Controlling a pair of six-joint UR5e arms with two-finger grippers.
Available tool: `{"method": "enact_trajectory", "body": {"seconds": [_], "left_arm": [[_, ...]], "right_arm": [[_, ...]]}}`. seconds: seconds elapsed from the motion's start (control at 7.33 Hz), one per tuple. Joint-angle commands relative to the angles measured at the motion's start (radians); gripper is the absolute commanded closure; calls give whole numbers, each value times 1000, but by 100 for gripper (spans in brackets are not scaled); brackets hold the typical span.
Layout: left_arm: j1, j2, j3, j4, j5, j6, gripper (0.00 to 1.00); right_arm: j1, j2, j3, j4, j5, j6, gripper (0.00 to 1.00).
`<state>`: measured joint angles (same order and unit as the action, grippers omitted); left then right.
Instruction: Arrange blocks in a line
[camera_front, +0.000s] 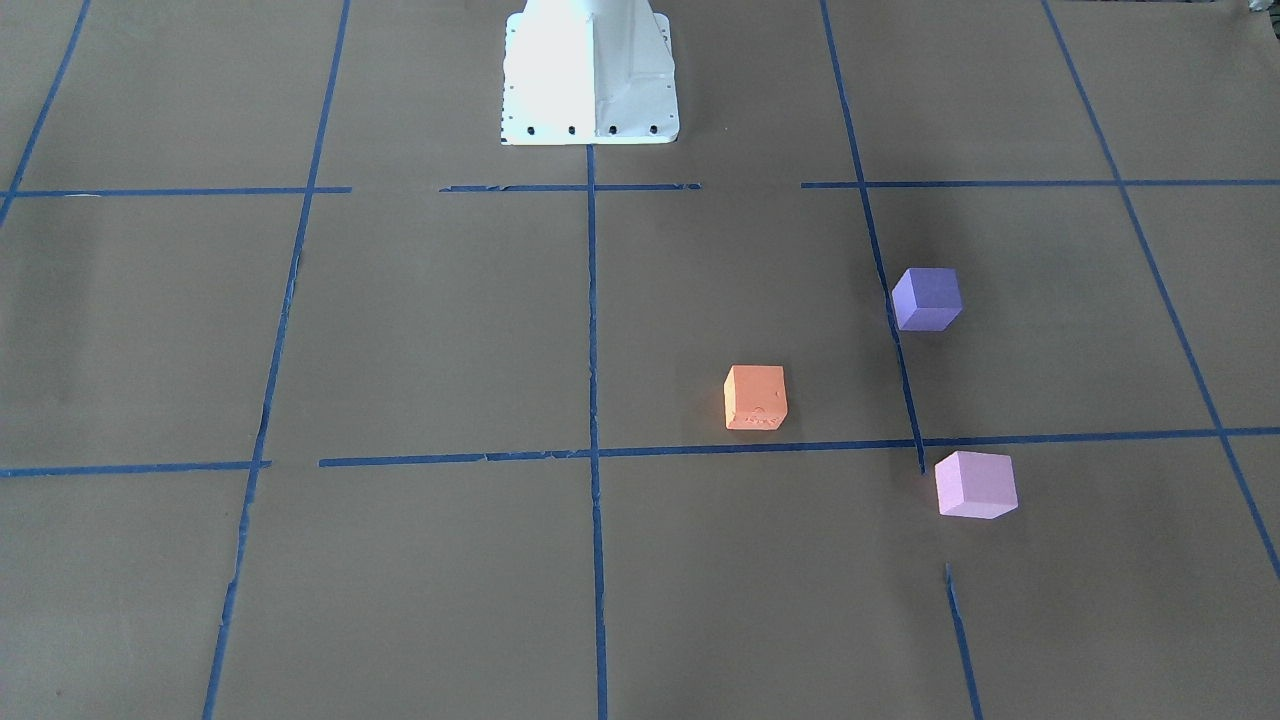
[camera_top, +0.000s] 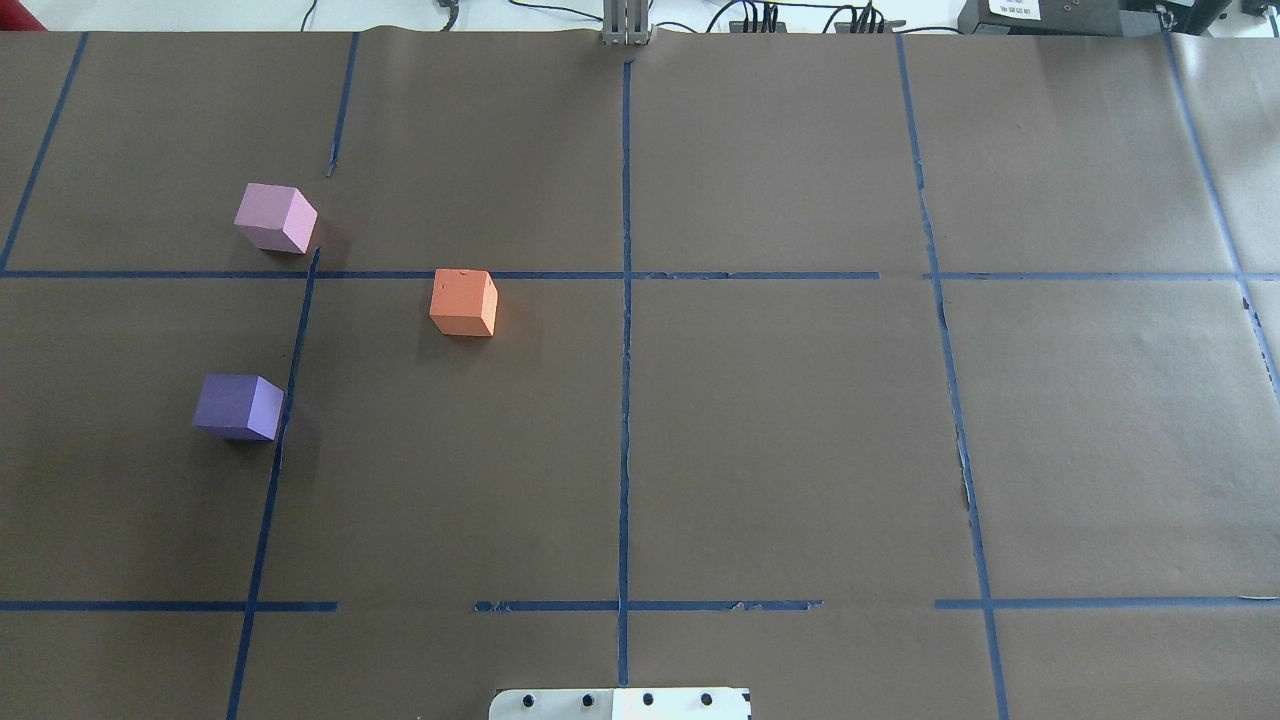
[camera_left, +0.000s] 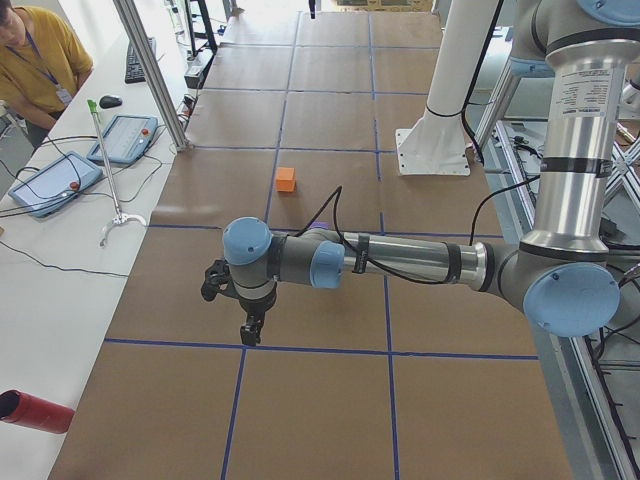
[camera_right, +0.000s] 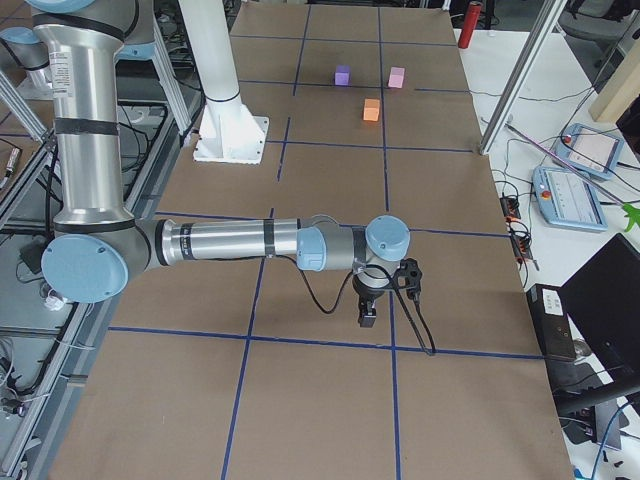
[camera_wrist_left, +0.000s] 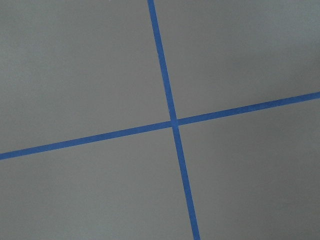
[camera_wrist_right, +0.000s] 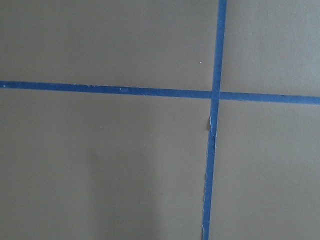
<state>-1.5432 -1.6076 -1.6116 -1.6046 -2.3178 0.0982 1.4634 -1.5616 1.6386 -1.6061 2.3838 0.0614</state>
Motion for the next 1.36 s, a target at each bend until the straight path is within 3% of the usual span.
{"method": "enact_trajectory", "body": {"seconds": [0.0,0.14,0.41,0.55,0.82,1.23], "left_arm": [[2,-6,-19,-6,0,-6,0],[20,-20,-13,-29,-3,-8,0],[86,-23,-49,-190,-35,-74,0],[209,-79,-71,-195,-28,-245,0],[422,-292,-56,-192,-20,-616,0],[657,-486,-9,-196,168,-985,0]], "right_arm": [[0,0,0,0,0,0,0],[0,0,0,0,0,0,0],[0,0,0,0,0,0,0],[0,0,0,0,0,0,0],[0,0,1,0,0,0,0],[0,0,1,0,0,0,0]]}}
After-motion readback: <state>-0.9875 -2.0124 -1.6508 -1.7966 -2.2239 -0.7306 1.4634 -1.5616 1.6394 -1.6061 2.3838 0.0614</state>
